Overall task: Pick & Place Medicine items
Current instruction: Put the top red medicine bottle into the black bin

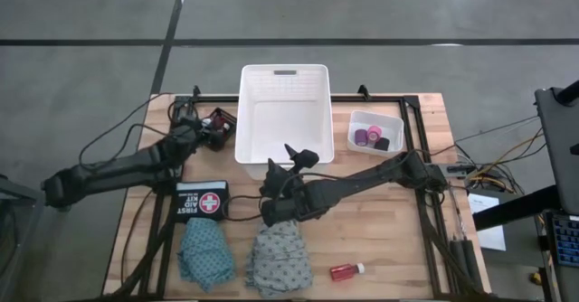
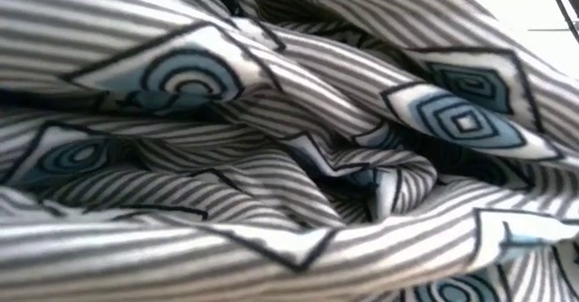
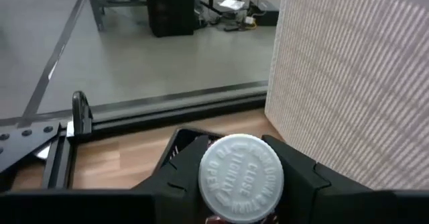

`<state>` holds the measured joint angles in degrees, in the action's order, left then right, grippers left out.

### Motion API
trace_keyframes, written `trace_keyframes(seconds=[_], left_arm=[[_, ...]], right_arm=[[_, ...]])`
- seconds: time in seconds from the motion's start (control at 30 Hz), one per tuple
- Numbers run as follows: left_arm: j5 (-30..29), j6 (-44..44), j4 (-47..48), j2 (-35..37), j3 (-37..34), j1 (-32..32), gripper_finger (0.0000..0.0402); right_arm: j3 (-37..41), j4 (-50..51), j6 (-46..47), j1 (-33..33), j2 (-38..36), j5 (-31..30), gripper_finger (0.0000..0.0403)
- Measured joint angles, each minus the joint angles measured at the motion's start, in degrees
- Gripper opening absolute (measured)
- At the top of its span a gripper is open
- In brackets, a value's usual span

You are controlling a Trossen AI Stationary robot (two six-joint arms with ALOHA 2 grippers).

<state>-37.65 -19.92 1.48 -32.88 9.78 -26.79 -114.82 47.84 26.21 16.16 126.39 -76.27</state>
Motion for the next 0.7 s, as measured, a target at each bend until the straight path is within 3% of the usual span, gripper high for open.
trace_keyframes(seconds=[0.7], left_arm=[[1.3, 0.0, -0.2, 0.0, -3.5, 0.0, 0.0134]], right_arm=[[0.1, -0.1, -0.2, 0.1, 0.0, 0.2, 0.0325]])
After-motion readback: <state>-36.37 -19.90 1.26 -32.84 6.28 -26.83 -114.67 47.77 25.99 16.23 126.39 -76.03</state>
